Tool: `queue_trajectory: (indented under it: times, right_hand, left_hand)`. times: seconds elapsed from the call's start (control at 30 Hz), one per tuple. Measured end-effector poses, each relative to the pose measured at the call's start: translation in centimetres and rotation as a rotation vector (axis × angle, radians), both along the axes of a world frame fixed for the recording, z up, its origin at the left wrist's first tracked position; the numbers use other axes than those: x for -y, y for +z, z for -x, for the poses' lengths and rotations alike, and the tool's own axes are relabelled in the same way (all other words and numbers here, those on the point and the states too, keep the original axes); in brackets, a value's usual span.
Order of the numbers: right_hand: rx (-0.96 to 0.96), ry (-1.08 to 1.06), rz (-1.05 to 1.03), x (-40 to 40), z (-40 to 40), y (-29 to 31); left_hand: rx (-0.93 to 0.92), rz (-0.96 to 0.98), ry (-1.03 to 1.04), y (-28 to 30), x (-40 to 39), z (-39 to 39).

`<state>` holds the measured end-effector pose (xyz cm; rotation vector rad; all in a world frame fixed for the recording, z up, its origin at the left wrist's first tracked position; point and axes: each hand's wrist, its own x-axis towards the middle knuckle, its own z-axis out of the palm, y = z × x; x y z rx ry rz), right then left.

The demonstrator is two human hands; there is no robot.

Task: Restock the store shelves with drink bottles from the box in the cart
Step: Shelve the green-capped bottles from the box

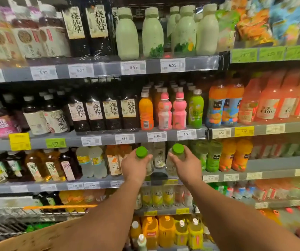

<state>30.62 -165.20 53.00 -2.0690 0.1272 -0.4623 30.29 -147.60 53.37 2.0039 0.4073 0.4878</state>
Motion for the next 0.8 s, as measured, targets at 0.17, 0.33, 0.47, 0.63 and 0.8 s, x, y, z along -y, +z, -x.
queue_trajectory:
  times: [0.17, 0.33, 0.47, 0.63, 0.8]
  right_hand:
    - [-0.039, 0.142, 0.052, -0.9, -4.4, -2.2]
    - [-0.037, 0.207, 0.102, -1.8, -6.9, -4.7]
    - [-0.069, 0.204, 0.113, -2.3, -8.9, -6.3]
    - [-0.269, 0.145, 0.215, -3.1, -12.0, -5.5]
    - [-0.43, 0.197, 0.343, -3.6, -14.2, -4.0]
  left_hand:
    - [-0.018, 0.008, 0.045, -2.3, -0.4, -3.3]
    - [-0.069, -0.065, 0.07, -4.0, -0.9, -5.9]
    - [-0.127, -0.124, 0.06, -5.4, -1.3, -7.5]
    - [-0.271, -0.184, 0.041, -4.7, -1.9, -9.8]
    - [-0.374, -0.015, -0.003, -3.7, -1.7, -11.5]
